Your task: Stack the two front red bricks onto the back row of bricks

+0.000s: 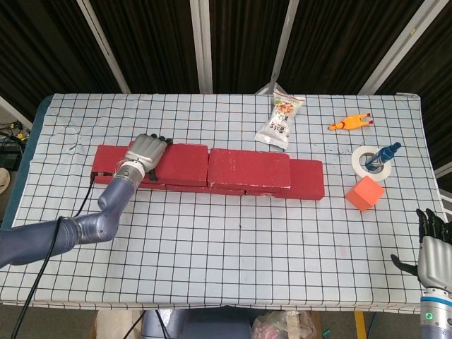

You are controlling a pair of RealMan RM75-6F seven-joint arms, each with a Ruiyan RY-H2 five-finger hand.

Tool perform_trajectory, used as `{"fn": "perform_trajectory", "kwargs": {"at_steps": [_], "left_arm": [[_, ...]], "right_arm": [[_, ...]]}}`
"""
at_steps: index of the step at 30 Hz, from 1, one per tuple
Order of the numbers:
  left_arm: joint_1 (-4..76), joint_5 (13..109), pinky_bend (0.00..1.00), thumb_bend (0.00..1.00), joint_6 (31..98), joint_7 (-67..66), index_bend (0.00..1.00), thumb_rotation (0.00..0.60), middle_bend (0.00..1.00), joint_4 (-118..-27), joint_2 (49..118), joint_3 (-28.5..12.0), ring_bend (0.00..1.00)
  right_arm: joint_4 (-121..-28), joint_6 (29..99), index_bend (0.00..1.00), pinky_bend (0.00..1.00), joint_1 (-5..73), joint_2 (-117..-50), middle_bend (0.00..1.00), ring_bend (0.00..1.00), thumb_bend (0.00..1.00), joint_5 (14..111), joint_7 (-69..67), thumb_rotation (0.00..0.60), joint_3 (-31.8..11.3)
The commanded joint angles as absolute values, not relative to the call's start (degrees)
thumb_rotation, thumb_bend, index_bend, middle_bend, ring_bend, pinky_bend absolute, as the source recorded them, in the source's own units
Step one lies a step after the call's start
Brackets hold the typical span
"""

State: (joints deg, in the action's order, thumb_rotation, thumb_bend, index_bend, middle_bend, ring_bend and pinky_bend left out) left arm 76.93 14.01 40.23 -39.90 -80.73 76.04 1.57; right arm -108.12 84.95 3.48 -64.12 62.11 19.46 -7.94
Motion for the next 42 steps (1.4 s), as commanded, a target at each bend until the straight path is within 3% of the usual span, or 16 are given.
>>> {"fn": "perform_trajectory", "kwargs": {"at_steps": [1,25,42], "left_arm": [[77.04,13.90,0.21,0.00,40.25,-39.87,0.23,0.600,0.23,-80.61,76.23,1.60,0.16],[77.26,13.54,0.21,0.00,41.13,-40.00,0.21,0.600,0.20,-79.37,77.75,1.73,0.15],[77.66,12.95,0.14,0.00,41.22,-40.59,0.16,0.600,0.12,-79.43,78.34,1.66,0.05]], "right_arm": [[-108.17,84.90,0.02,0.00,3.48,-64.11,0.00,0.00,0.18,62.10,19.47,0.600,-7.90],[-108.03,84.76,0.02,0.00,3.70,-64.34,0.00,0.00,0.18,61.66,19.82,0.600,-7.98],[-108.09,84.93,0.02,0.00,3.70,-64.43,0.00,0.00,0.18,61.21,19.86,0.600,-8.19]]}}
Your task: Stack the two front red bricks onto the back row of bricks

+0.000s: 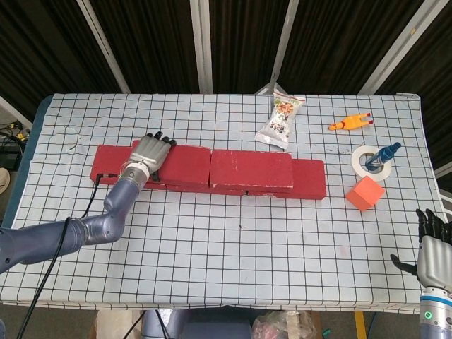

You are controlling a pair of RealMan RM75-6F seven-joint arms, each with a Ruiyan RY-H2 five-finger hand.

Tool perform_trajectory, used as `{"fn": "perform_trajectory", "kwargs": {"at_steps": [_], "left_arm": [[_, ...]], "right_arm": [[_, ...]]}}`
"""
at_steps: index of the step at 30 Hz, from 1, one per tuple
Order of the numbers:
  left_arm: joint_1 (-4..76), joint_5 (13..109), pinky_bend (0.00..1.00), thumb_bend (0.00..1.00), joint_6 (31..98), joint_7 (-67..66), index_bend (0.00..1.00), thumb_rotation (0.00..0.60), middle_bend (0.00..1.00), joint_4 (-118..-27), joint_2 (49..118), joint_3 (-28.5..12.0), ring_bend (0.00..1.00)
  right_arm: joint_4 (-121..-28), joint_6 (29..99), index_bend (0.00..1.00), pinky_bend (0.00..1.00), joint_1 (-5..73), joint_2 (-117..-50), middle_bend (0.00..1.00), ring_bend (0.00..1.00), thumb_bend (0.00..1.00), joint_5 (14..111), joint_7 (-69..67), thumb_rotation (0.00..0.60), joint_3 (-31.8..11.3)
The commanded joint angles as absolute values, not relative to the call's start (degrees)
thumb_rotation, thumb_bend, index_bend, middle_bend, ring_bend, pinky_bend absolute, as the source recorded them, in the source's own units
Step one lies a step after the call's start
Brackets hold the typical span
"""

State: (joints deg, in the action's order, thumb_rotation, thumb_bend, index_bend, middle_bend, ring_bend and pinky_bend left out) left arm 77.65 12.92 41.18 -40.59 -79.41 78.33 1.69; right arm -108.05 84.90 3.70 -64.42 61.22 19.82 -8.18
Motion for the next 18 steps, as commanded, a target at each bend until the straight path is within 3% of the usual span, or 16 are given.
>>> {"fn": "perform_trajectory", "kwargs": {"at_steps": [1,18], "left_arm": [[77.65,12.96,0.14,0.00,41.26,-40.58,0.16,0.600,0.12,-79.45,78.36,1.64,0.05],[78.29,9.96,0.13,0.00,42.56,-42.21,0.14,0.600,0.07,-80.07,78.71,1.70,0.02]], "right_arm": [[-108.10,84.96,0.02,0.00,3.70,-64.44,0.00,0.00,0.18,61.19,19.87,0.600,-8.20],[-108.25,85.34,0.02,0.00,3.57,-64.44,0.00,0.00,0.18,61.20,19.82,0.600,-8.26]]}}
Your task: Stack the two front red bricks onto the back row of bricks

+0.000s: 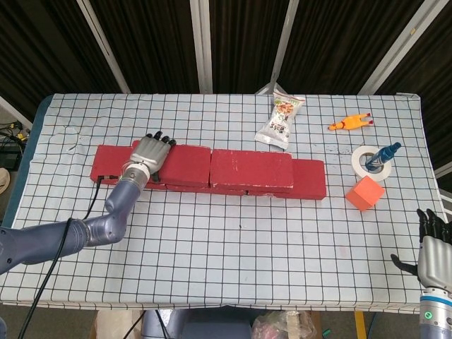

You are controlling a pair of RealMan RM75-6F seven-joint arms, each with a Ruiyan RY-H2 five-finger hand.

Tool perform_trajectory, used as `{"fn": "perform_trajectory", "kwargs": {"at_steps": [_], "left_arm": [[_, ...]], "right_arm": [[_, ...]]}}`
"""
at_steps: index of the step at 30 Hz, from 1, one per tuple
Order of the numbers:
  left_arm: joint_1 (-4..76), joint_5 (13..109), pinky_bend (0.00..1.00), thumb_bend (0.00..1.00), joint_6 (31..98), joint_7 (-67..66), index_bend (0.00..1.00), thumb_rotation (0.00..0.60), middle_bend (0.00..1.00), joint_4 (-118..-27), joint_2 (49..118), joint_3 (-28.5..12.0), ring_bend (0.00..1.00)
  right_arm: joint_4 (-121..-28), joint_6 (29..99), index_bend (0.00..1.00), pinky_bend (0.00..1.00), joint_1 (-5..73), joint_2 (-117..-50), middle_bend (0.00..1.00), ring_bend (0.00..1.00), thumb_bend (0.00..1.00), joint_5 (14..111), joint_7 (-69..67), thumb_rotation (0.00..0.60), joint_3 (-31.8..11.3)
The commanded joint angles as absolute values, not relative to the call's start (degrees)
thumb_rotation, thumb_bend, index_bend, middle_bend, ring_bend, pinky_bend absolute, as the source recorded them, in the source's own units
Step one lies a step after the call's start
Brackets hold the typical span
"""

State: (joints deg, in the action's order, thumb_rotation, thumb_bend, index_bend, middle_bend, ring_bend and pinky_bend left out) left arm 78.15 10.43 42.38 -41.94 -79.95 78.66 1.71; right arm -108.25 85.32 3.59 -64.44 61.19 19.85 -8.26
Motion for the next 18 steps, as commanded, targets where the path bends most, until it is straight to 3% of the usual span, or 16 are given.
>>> {"fn": "perform_trajectory", "kwargs": {"at_steps": [1,18], "left_arm": [[78.37,9.61,0.12,0.00,42.61,-42.38,0.14,0.600,0.07,-80.15,78.74,1.71,0.01],[78.81,8.13,0.10,0.00,43.37,-43.45,0.07,0.600,0.00,-82.49,77.57,1.13,0.00]], "right_arm": [[-108.25,85.36,0.02,0.00,3.55,-64.42,0.00,0.00,0.18,61.23,19.79,0.600,-8.25],[-108.24,85.58,0.02,0.00,3.49,-64.48,0.00,0.00,0.18,61.10,19.85,0.600,-8.38]]}}
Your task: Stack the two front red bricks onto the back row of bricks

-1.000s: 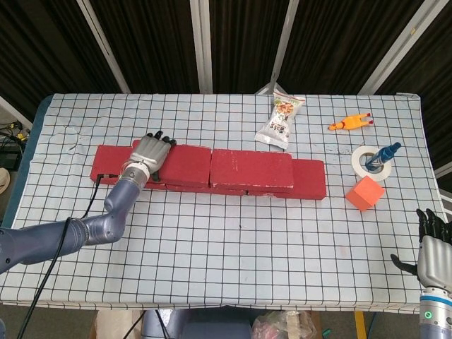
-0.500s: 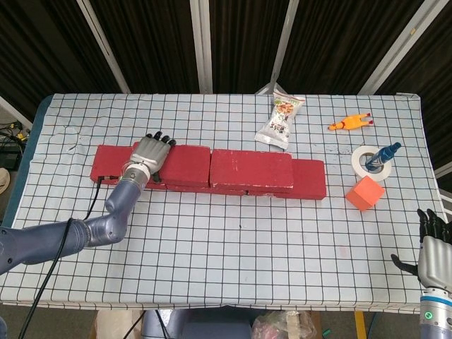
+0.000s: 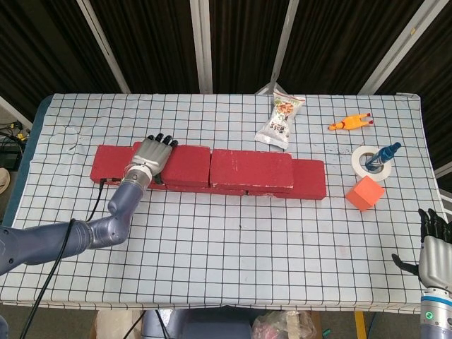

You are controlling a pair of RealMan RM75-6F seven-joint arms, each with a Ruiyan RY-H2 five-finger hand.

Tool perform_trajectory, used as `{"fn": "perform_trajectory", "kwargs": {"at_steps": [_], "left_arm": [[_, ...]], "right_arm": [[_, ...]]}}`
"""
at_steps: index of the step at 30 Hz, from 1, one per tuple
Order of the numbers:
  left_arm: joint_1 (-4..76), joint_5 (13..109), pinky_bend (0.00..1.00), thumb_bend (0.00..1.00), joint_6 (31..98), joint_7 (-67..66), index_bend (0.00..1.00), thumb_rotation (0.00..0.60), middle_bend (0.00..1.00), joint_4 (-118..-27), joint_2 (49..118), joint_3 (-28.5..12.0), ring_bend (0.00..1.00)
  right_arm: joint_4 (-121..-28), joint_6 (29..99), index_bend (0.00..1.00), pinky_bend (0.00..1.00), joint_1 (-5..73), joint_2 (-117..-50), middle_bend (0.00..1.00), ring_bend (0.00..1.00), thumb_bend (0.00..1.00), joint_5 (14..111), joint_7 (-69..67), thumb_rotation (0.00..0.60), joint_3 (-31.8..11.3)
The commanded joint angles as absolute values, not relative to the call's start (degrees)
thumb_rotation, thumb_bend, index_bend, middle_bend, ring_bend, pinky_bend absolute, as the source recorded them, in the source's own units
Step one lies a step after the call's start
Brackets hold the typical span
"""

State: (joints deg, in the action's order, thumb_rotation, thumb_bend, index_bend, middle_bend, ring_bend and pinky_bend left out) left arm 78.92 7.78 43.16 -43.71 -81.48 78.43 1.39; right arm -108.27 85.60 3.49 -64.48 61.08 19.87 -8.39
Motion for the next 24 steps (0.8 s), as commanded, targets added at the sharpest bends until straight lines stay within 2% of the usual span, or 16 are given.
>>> {"fn": "perform_trajectory", "kwargs": {"at_steps": [1,3,7,12,17,24], "left_arm": [[78.64,8.54,0.09,0.00,43.54,-43.05,0.06,0.600,0.00,-83.38,76.81,0.85,0.00],[77.78,10.27,0.09,0.00,44.24,-41.57,0.02,0.600,0.00,-86.20,74.35,0.18,0.00],[74.91,14.80,0.09,0.00,46.30,-38.71,0.01,0.600,0.00,-91.61,69.12,0.15,0.00],[69.17,22.15,0.09,0.00,47.33,-34.53,0.03,0.600,0.00,-96.39,63.49,2.27,0.00],[63.34,28.38,0.09,0.00,46.79,-29.71,0.06,0.600,0.01,-96.29,60.75,4.21,0.00],[59.14,32.45,0.09,0.00,44.19,-26.27,0.06,0.600,0.01,-92.43,61.05,5.48,0.00]], "right_arm": [[-108.25,85.58,0.02,0.00,3.49,-64.49,0.00,0.00,0.18,61.14,19.85,0.600,-8.36],[-108.23,85.46,0.02,0.00,3.54,-64.50,0.00,0.00,0.18,61.20,19.95,0.600,-8.28],[-108.23,85.12,0.02,0.00,3.70,-64.51,0.00,0.00,0.18,61.13,20.08,0.600,-8.24],[-108.18,84.90,0.02,0.00,3.75,-64.54,0.00,0.00,0.18,61.01,20.14,0.600,-8.15],[-108.28,84.84,0.02,0.00,3.84,-64.65,0.00,0.00,0.18,61.10,20.44,0.600,-8.01],[-108.45,85.06,0.02,0.00,3.86,-64.87,0.00,0.00,0.18,61.25,20.80,0.600,-7.91]]}}
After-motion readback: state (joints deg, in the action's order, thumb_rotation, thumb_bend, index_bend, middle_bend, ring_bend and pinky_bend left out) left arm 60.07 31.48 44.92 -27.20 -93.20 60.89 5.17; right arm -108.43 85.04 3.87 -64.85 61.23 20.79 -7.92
